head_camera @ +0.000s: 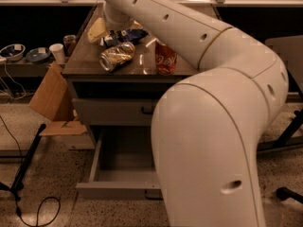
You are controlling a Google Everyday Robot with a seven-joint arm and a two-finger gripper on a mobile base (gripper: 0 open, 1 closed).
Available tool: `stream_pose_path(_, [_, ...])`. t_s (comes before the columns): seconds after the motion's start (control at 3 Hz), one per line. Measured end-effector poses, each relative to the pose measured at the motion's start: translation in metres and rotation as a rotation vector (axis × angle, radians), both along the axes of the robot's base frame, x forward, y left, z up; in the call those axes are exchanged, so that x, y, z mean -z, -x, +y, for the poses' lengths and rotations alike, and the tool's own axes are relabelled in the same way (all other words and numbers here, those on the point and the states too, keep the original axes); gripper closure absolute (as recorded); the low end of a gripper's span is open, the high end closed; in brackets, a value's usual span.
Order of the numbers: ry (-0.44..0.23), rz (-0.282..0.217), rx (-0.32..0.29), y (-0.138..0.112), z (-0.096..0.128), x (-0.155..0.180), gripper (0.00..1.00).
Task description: Place blue chip bag into middle drawer
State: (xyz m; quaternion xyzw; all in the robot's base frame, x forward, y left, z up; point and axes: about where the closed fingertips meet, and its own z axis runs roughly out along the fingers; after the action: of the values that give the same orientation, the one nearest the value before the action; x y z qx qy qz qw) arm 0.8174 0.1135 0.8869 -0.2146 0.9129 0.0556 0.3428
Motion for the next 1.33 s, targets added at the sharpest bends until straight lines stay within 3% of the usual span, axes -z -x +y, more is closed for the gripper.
stream_pose_path(0.33, [-0.089, -0.063, 0.016, -0.001, -0.005, 0.014, 0.0])
stream_pose_path(0.67, [-0.13, -0.106, -0.005, -0.007, 0.008, 0.012, 0.0])
stream_pose_path(1.33, [-0.1, -0.093, 0.024, -0.015, 0.005, 0.023, 0.0])
